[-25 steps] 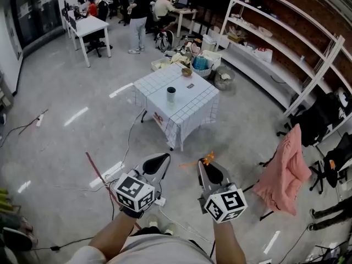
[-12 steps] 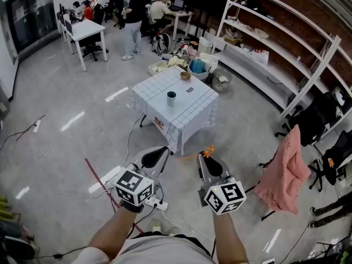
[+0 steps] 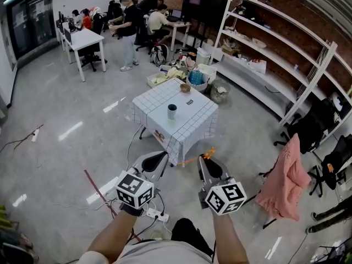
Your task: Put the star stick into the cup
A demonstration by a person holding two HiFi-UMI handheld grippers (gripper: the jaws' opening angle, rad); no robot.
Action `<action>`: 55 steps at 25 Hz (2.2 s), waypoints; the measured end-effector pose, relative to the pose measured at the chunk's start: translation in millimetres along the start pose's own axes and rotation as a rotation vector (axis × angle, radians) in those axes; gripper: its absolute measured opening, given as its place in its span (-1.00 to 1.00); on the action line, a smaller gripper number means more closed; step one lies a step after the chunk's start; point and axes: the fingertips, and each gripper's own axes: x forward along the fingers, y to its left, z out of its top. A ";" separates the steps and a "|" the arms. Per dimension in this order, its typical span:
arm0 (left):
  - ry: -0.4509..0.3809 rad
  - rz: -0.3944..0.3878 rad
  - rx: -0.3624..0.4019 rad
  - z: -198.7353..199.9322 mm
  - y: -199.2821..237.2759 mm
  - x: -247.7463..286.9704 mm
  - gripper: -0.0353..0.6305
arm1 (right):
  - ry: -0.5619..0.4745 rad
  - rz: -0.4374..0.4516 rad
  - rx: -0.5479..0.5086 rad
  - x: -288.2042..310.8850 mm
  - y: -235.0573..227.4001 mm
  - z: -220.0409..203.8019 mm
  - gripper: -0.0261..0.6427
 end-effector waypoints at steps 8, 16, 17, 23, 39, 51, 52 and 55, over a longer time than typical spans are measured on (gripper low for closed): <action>0.017 0.026 0.001 -15.9 38.7 41.4 -0.88 | 0.005 0.021 0.007 51.8 -33.9 -13.7 -0.83; 0.020 0.056 -0.001 -28.1 91.7 130.3 -0.88 | 0.034 0.065 0.024 138.7 -112.2 -22.7 -0.83; 0.024 0.066 -0.002 -28.9 100.9 145.2 -0.88 | 0.042 0.076 0.022 152.7 -123.7 -23.2 -0.83; 0.033 0.128 -0.010 -26.2 152.9 238.0 -0.88 | 0.075 0.128 0.023 234.9 -200.8 -16.8 -0.83; 0.085 0.258 -0.026 -40.9 240.4 334.9 -0.88 | 0.122 0.189 0.044 360.7 -290.4 -24.4 -0.83; 0.133 0.201 -0.036 -87.1 334.6 385.4 -0.88 | 0.177 0.128 0.041 475.0 -310.3 -85.2 -0.83; 0.136 0.197 -0.040 -92.5 344.8 388.8 -0.88 | 0.182 0.121 0.041 485.2 -312.2 -92.8 -0.83; 0.144 0.179 -0.044 -109.4 372.0 400.5 -0.88 | 0.188 0.101 0.046 511.7 -317.9 -114.2 -0.83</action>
